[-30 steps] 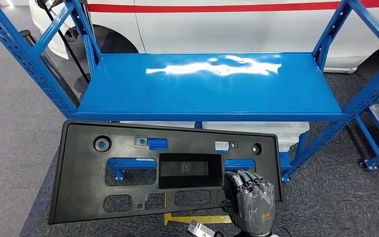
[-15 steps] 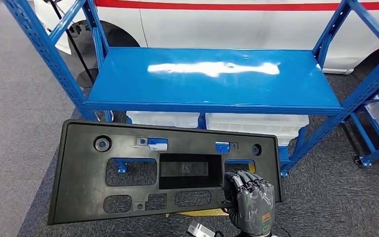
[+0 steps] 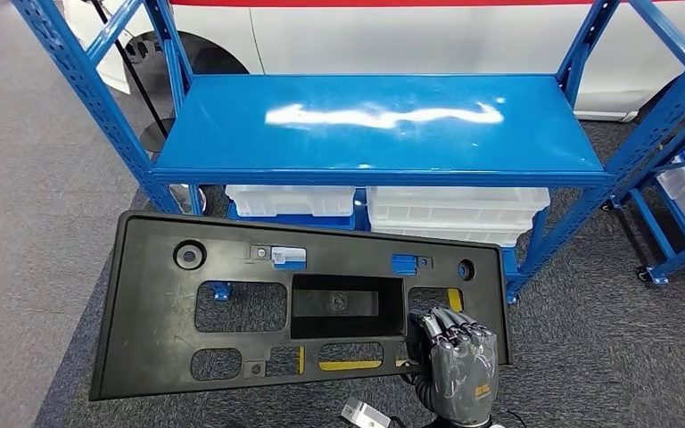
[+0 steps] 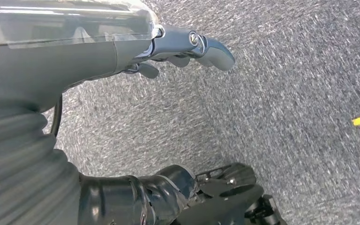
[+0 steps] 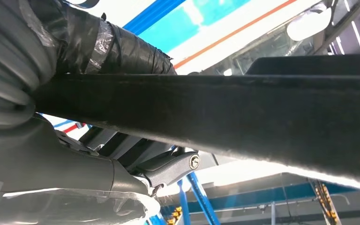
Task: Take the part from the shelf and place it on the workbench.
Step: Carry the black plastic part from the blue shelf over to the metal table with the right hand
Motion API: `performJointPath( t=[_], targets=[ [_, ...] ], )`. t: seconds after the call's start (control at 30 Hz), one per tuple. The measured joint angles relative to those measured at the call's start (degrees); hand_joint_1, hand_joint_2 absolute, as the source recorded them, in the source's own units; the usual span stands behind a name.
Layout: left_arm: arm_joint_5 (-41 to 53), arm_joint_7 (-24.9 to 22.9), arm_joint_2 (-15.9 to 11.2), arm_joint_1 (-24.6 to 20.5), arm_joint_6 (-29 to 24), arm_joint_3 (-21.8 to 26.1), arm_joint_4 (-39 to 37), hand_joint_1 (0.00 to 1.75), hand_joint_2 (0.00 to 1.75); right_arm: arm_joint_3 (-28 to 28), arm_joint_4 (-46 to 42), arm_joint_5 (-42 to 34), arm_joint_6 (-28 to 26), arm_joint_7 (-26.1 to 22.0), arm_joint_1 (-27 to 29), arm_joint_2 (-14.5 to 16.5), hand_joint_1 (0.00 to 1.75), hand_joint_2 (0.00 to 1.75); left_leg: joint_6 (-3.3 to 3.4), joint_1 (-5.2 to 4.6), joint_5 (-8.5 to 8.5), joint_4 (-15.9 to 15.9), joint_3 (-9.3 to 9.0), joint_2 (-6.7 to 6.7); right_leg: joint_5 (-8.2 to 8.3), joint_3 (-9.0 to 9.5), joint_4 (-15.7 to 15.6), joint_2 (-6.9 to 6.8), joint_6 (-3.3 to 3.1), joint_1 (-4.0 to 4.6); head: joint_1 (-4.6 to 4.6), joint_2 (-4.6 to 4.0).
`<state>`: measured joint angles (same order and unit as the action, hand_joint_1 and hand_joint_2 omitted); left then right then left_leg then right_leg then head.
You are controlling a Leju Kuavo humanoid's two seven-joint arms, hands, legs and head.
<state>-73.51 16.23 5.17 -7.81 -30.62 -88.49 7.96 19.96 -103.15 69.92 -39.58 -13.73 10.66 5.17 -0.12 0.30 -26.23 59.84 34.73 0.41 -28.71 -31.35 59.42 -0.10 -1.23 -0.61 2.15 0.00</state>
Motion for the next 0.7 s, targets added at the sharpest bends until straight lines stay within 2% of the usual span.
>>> performJointPath(
  t=[0.07, 0.13, 0.17, 0.2, 0.23, 0.3, 0.33, 0.37, 0.47, 0.5, 0.53, 0.57, 0.63, 0.67, 0.7],
  targets=[
    [0.0, 0.0, 0.0, 0.0, 0.0, 0.0, 0.0, 0.00, 1.75, 0.0, 0.0, 0.0, 0.0, 0.0, -0.1, 0.0, 1.75, 1.75, -0.53, 0.22, -3.84, 4.6, 1.85, -0.08, 0.84, -0.83, -0.2, -0.21, -0.77, -0.15, -0.03, 0.00],
    [0.0, 0.0, 0.0, 0.0, 0.0, 0.0, 0.0, 0.00, 1.75, 0.0, 0.0, 0.0, 0.0, 0.0, -0.1, 0.0, 1.75, 1.75, -0.87, 0.32, -8.21, 11.7, 4.22, -0.09, 1.59, -1.95, -0.1, -0.27, -0.96, -0.06, -0.05, 0.00],
    [-0.1, 0.0, 0.0, 0.0, 0.0, 0.0, 0.0, 0.00, 1.75, 0.0, 0.0, 0.0, 0.0, 0.0, -0.1, 0.0, 1.75, 1.75, -0.96, 0.34, -9.19, 14.0, 4.63, -0.09, 1.94, -2.51, 0.0, -0.29, -0.93, -0.02, -0.05, 0.00],
    [-0.1, 0.0, 0.0, 0.1, 0.0, 0.0, 0.0, 0.00, 1.75, 0.0, 0.0, 0.0, 0.0, 0.0, -0.1, 0.0, 1.75, 1.75, -0.97, 0.34, -9.13, 14.2, 4.04, -0.09, 2.27, -3.03, 0.1, -0.29, -0.87, 0.00, -0.05, 0.00],
    [-0.1, 0.0, 0.0, 0.1, 0.0, 0.0, 0.0, 0.00, 1.75, 0.0, 0.0, 0.0, 0.0, -0.1, -0.1, 0.0, 1.75, 1.75, -0.89, 0.34, -8.08, 12.2, 2.30, -0.09, 2.53, -3.45, 0.2, -0.28, -0.77, 0.00, -0.06, 0.00],
    [-0.1, 0.1, 0.0, 0.0, 0.0, 0.0, 0.0, 0.00, 1.75, 0.0, 0.0, -0.1, 0.0, -0.1, -0.1, 0.0, 1.75, 1.75, -0.46, 0.25, -5.29, 3.8, -3.19, -0.12, 2.98, -4.01, 0.5, -0.27, -0.40, 0.08, -0.05, 0.00],
    [-0.1, 0.1, 0.0, -0.1, 0.0, -0.1, 0.0, 0.00, 1.75, 0.0, 0.0, -0.1, 0.0, -0.1, -0.1, 0.0, 1.75, 1.75, -0.19, 0.13, -4.38, 0.4, -5.15, -0.15, 3.18, -4.18, 0.6, -0.27, -0.13, 0.15, -0.03, 0.00],
    [-0.1, 0.1, 0.0, -0.2, -0.1, -0.1, 0.0, 0.00, 1.75, 0.0, 0.0, -0.2, 0.0, -0.1, -0.1, 0.0, 1.75, 1.75, 0.08, -0.01, -3.97, -1.7, -6.22, -0.18, 3.42, -4.31, 0.7, -0.29, 0.21, 0.19, -0.03, 0.00],
    [-0.2, 0.1, 0.0, 0.0, -0.1, -0.1, 0.0, 0.00, 1.75, 0.0, 0.0, -0.5, 0.0, -0.1, -0.2, 0.0, 1.75, 1.75, 0.96, -0.10, -3.14, -2.3, -5.91, -0.13, 4.06, -4.48, 0.6, -0.30, 1.28, 0.10, -0.02, 0.00],
    [-0.2, 0.1, 0.0, 0.0, -0.1, -0.1, 0.0, 0.00, 1.75, 0.0, 0.0, -0.7, 0.0, -0.1, -0.2, 0.0, 1.75, 1.75, 1.42, 0.02, -2.65, -2.5, -5.75, -0.04, 3.53, -4.74, 1.1, -0.22, 1.56, 0.08, 0.00, 0.00],
    [-0.2, 0.1, 0.0, -0.1, -0.1, -0.1, 0.0, 0.00, 1.75, 0.0, 0.0, -1.0, 0.0, -0.1, -0.2, 0.0, 1.75, 1.75, 1.89, 0.16, -2.10, -2.7, -5.44, 0.06, 2.18, -5.34, 2.5, -0.13, 1.79, 0.05, 0.03, 0.00],
    [-0.3, 0.1, 0.0, -0.2, -0.1, -0.1, 0.0, 0.00, 1.75, 0.0, 0.0, -1.2, 0.0, -0.1, -0.2, 0.0, 1.75, 1.75, 2.25, 0.24, -1.63, -2.8, -5.03, 0.16, 0.06, -6.33, 5.0, -0.04, 1.96, -0.03, 0.07, 0.00],
    [-0.3, 0.2, 0.0, -0.2, -0.1, -0.1, 0.0, 0.00, 1.75, 0.0, 0.2, -1.4, 0.0, 0.0, -0.3, -0.1, 1.75, 1.75, 2.60, 0.15, -0.90, -2.6, -3.87, 0.21, -4.57, -8.80, 12.2, 0.03, 2.28, -0.12, 0.13, 0.00],
    [-0.3, 0.2, 0.0, -0.1, -0.1, -0.1, 0.0, 0.00, 1.75, 0.0, 0.3, -1.5, 0.0, 0.0, -0.3, -0.1, 1.75, 1.75, 2.57, 0.12, -0.61, -2.5, -3.32, 0.22, -5.83, -9.47, 14.9, 0.02, 2.42, -0.16, 0.13, 0.00],
    [-0.4, 0.2, 0.0, -0.1, -0.1, -0.1, 0.0, 0.00, 1.75, 0.0, 0.4, -1.6, 0.0, 0.0, -0.3, -0.1, 1.75, 1.75, 2.51, 0.12, -0.37, -2.3, -2.79, 0.23, -6.02, -9.20, 15.8, 0.01, 2.50, -0.20, 0.12, 0.00]
  ],
)
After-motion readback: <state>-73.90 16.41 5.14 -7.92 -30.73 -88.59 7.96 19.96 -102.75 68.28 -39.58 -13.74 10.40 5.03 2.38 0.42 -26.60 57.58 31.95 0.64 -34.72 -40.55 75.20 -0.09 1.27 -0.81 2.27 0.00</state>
